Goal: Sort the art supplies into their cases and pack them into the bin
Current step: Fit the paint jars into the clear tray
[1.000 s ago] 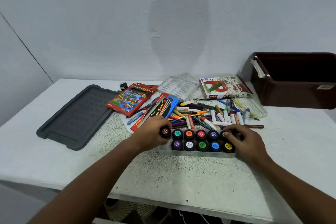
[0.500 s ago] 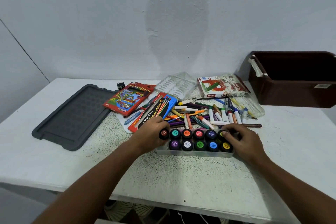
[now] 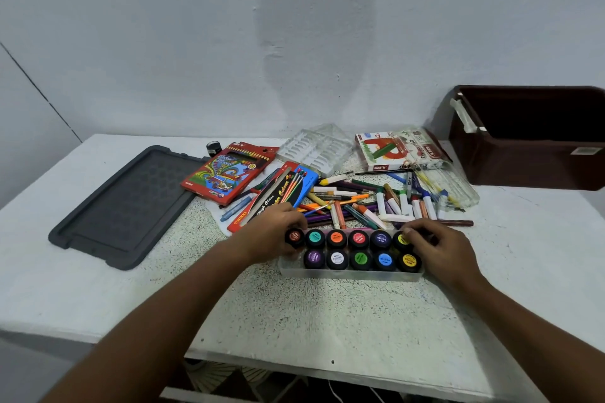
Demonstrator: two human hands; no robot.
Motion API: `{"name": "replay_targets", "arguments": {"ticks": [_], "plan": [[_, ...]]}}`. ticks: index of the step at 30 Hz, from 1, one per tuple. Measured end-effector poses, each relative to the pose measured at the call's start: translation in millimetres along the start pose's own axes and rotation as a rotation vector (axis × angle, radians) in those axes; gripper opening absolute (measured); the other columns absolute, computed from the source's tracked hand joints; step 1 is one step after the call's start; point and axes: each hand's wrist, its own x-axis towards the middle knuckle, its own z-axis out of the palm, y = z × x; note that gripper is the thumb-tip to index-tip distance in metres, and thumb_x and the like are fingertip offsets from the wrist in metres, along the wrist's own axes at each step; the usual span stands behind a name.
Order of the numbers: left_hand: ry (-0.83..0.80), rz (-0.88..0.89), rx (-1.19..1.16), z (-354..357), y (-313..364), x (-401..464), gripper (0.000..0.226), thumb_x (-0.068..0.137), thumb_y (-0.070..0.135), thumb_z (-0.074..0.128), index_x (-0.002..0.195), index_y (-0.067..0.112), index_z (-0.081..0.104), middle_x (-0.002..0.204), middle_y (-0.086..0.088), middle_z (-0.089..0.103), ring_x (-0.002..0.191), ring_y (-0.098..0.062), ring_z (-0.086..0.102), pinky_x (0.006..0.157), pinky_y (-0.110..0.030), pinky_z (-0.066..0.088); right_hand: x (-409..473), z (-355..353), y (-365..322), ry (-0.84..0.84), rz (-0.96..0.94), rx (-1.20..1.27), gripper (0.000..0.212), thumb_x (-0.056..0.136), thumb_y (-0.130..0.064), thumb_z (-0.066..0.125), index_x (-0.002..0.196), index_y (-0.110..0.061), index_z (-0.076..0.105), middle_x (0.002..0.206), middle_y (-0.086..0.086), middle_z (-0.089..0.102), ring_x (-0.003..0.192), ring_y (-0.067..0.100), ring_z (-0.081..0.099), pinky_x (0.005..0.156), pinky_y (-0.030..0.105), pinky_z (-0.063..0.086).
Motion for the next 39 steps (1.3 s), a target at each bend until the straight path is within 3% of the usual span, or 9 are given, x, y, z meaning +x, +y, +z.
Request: {"name": "replay_targets", "arguments": {"ticks": [3,5,9,13,18,21,25,29,39], "plan": [[-0.181,-0.07,0.011,-16.7,-1.0,9.8,0.048,0.072,0.017,0.082,0.116,0.02,0.063,0.111,-0.001,0.055,0.099,-0.014,0.049,0.086,-0.028,0.044,3.7,0.8,-3.5,0.065,0.095,0.077,0.012,0.09,-0.024,0.063,0.085,-0.025,0.074,0.085,-0.009,0.071,0.078,0.003,0.061,0.057,0.019,0.041],[-0.199,-0.104,-0.035,-28.6,-2.4,15.2,0.045,0.074,0.018,0.08,0.116,0.021,0.064,0.107,-0.001,0.057,0.096,-0.017,0.053,0.081,-0.029,0.046,6.2,1.0,-3.3,0.077,0.122,0.084,0.014,0.09,-0.022,0.062,0.084,-0.024,0.074,0.086,-0.008,0.072,0.081,0.004,0.061,0.059,0.024,0.041],[0.047,-0.268,-0.15,-41.6,-22.7,26.2,0.023,0.086,0.019,0.069,0.109,0.016,0.066,0.1,-0.001,0.059,0.09,-0.018,0.058,0.067,-0.019,0.044,9.2,1.3,-1.3,0.078,0.129,0.078,0.017,0.09,-0.024,0.062,0.08,-0.026,0.075,0.082,-0.011,0.073,0.083,0.007,0.063,0.063,0.027,0.044],[0.333,-0.42,-0.029,-43.3,-70.6,39.5,0.022,0.092,0.019,0.06,0.112,0.011,0.064,0.114,-0.013,0.059,0.1,-0.025,0.057,0.087,-0.038,0.049,11.3,3.5,-5.0,0.098,0.154,0.106,0.019,0.089,-0.023,0.063,0.075,-0.024,0.075,0.077,-0.011,0.073,0.079,0.006,0.064,0.061,0.025,0.045],[0.297,-0.721,0.081,-44.0,-123.4,50.0,0.047,0.094,0.037,0.054,0.136,0.016,0.048,0.136,-0.023,0.04,0.123,-0.039,0.042,0.1,-0.05,0.044,11.8,6.0,-7.5,0.104,0.167,0.09,0.017,0.089,-0.022,0.063,0.076,-0.023,0.074,0.075,-0.012,0.072,0.072,-0.004,0.062,0.051,0.008,0.042],[0.297,-0.764,0.064,-44.5,-147.7,57.4,0.052,0.094,0.042,0.052,0.139,0.017,0.042,0.137,-0.024,0.038,0.121,-0.042,0.044,0.096,-0.053,0.046,12.0,6.6,-6.8,0.101,0.17,0.026,0.017,0.089,-0.025,0.064,0.075,-0.025,0.072,0.074,-0.018,0.07,0.073,-0.006,0.061,0.053,0.009,0.04],[0.372,-0.805,0.085,-48.7,-167.7,75.6,0.038,0.095,0.034,0.052,0.121,0.007,0.056,0.124,-0.026,0.047,0.115,-0.042,0.047,0.093,-0.049,0.044,11.7,6.8,-6.4,0.102,0.167,0.024,0.016,0.09,-0.022,0.064,0.076,-0.025,0.071,0.073,-0.025,0.068,0.074,-0.009,0.061,0.054,0.006,0.042],[0.328,-0.852,0.072,-48.5,-183.0,94.9,0.04,0.093,0.028,0.05,0.119,-0.002,0.054,0.123,-0.03,0.047,0.114,-0.045,0.046,0.095,-0.05,0.042,13.6,6.8,-2.7,0.114,0.161,-0.023,0.016,0.089,-0.025,0.065,0.076,-0.03,0.072,0.076,-0.022,0.07,0.075,-0.005,0.063,0.061,0.02,0.047],[0.272,-0.942,0.018,-41.8,-197.6,113.3,0.041,0.098,0.026,0.041,0.115,-0.01,0.05,0.124,-0.03,0.043,0.11,-0.044,0.047,0.094,-0.046,0.038,14.2,10.0,-6.0,0.131,0.191,-0.034,0.015,0.089,-0.025,0.066,0.076,-0.03,0.072,0.078,-0.021,0.07,0.075,-0.003,0.063,0.067,0.034,0.054]]}}
